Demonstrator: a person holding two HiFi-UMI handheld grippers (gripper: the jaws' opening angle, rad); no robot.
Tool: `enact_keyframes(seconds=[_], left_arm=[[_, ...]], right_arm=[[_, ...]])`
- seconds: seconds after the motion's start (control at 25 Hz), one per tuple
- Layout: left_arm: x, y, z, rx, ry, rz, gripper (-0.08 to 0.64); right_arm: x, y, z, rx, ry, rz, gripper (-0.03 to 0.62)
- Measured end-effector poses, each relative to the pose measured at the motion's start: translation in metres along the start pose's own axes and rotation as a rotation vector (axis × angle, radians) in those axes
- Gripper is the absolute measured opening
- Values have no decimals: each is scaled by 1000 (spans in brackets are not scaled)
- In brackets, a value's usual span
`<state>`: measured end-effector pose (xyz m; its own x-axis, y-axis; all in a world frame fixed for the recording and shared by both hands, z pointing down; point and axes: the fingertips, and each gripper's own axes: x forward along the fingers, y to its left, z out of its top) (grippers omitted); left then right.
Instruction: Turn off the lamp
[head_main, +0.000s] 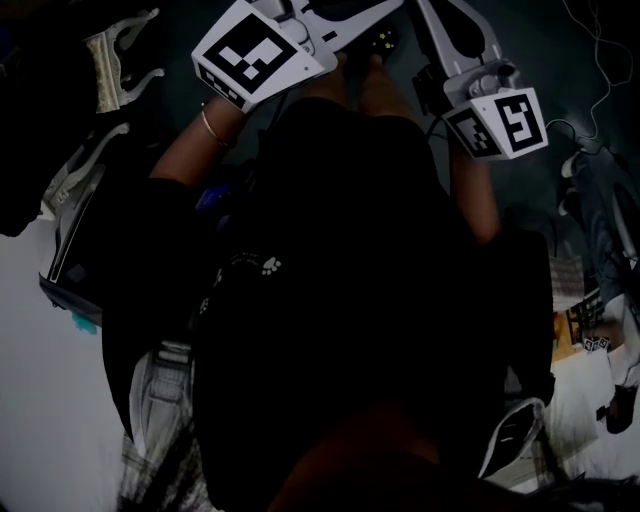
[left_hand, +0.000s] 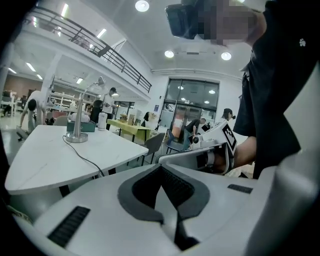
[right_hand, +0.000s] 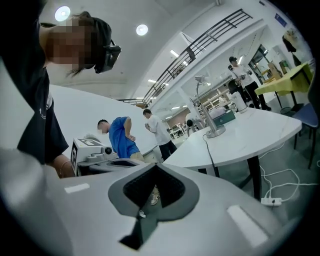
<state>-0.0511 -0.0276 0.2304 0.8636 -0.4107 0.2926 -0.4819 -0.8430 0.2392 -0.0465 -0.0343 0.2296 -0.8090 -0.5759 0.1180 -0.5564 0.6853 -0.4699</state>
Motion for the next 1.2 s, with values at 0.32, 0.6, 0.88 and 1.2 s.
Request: enact_keyframes(seconds=[0.32,0.6,0.88,1.2], left_arm=[[-2,9,19,17,-27,9,6],[-6,13,37,32,-70,16,6],[-2,17,56,70,-109,30,6],[-6,36,73,59,-162,35,6]], right_arm=[[8,1,19,-18,-17,9,0],[12,4,37,-40,-44,19,0],[13,0,58,-73,-77,15,0],[30,-1,78,-99,-84,28,-1]])
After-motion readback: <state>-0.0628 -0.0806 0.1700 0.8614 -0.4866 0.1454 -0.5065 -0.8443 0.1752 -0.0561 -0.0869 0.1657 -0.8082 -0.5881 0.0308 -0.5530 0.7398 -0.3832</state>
